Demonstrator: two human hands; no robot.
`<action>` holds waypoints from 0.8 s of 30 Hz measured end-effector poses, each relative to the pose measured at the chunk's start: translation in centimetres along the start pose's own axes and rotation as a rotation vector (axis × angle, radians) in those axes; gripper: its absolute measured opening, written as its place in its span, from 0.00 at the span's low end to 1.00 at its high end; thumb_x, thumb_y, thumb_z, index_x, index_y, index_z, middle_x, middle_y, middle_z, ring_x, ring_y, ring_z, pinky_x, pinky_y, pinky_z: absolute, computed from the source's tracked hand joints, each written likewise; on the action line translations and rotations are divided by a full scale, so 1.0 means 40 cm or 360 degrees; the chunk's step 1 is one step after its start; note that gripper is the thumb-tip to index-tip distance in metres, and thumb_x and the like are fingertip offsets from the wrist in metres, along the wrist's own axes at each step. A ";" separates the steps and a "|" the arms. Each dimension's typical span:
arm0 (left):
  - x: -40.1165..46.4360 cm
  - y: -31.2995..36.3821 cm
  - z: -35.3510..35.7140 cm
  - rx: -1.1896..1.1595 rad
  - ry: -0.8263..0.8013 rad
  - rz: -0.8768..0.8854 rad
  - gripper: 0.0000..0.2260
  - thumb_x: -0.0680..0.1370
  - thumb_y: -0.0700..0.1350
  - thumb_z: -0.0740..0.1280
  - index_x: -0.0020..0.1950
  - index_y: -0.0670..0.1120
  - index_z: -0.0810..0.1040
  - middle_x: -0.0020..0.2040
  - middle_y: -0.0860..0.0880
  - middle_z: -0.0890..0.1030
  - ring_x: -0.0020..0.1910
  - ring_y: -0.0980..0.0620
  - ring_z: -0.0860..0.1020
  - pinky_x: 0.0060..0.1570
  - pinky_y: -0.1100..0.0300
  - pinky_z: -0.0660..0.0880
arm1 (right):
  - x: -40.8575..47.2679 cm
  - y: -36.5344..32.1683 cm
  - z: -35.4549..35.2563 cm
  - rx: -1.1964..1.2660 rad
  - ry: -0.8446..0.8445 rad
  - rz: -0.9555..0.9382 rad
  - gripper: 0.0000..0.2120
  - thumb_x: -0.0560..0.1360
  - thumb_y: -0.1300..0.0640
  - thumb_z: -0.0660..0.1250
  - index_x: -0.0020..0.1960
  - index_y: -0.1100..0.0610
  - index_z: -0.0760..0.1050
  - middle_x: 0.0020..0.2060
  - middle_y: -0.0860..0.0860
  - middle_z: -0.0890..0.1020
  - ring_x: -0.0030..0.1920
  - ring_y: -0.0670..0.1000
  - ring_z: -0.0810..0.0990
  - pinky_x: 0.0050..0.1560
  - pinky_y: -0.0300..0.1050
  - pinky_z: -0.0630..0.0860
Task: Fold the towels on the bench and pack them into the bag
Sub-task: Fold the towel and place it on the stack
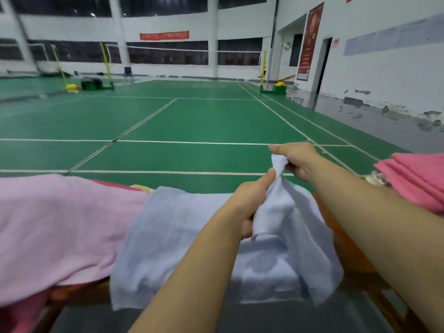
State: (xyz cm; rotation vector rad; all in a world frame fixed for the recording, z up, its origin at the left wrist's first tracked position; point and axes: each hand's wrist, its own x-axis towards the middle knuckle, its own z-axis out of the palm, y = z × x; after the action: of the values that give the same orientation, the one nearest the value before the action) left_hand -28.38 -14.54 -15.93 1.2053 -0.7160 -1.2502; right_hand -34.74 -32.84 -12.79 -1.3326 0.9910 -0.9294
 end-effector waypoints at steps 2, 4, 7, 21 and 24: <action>-0.056 0.021 -0.068 0.0115 0.0148 -0.0007 0.22 0.81 0.59 0.66 0.61 0.42 0.82 0.55 0.43 0.86 0.56 0.44 0.84 0.62 0.46 0.79 | -0.018 0.007 0.097 -0.0020 -0.0119 0.0006 0.12 0.73 0.61 0.76 0.51 0.67 0.79 0.40 0.58 0.82 0.40 0.54 0.81 0.46 0.48 0.82; -0.119 0.038 -0.141 0.0255 0.0294 -0.0001 0.20 0.82 0.59 0.65 0.56 0.43 0.84 0.49 0.46 0.87 0.49 0.49 0.86 0.52 0.53 0.83 | -0.039 0.020 0.191 -0.0024 -0.0230 0.0036 0.17 0.74 0.58 0.76 0.56 0.67 0.77 0.43 0.60 0.81 0.41 0.56 0.81 0.49 0.51 0.83; -0.209 0.048 -0.235 0.0403 0.0498 -0.0029 0.20 0.83 0.59 0.62 0.54 0.44 0.83 0.45 0.49 0.87 0.43 0.52 0.85 0.38 0.61 0.80 | -0.077 0.042 0.326 -0.0110 -0.0418 0.0074 0.20 0.76 0.54 0.75 0.58 0.68 0.75 0.45 0.60 0.79 0.40 0.57 0.80 0.37 0.46 0.82; -0.308 0.033 -0.460 0.1401 0.0778 -0.0383 0.24 0.83 0.59 0.58 0.65 0.40 0.76 0.59 0.42 0.81 0.51 0.42 0.81 0.46 0.53 0.80 | -0.190 0.137 0.661 -0.0846 -0.0705 -0.0003 0.33 0.81 0.33 0.55 0.59 0.64 0.76 0.32 0.55 0.73 0.33 0.55 0.73 0.40 0.45 0.71; -0.318 0.043 -0.488 0.1687 0.0889 -0.0372 0.20 0.80 0.56 0.61 0.49 0.38 0.77 0.42 0.42 0.83 0.38 0.43 0.83 0.40 0.53 0.82 | -0.192 0.143 0.673 -0.0791 -0.0693 -0.0029 0.36 0.82 0.33 0.51 0.63 0.66 0.74 0.35 0.57 0.75 0.31 0.55 0.72 0.41 0.47 0.70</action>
State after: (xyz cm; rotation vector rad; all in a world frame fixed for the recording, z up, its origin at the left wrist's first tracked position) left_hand -12.86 2.89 -17.22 2.4337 -0.8392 -0.5890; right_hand -11.89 -16.66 -18.46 -1.8644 0.8931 -0.3776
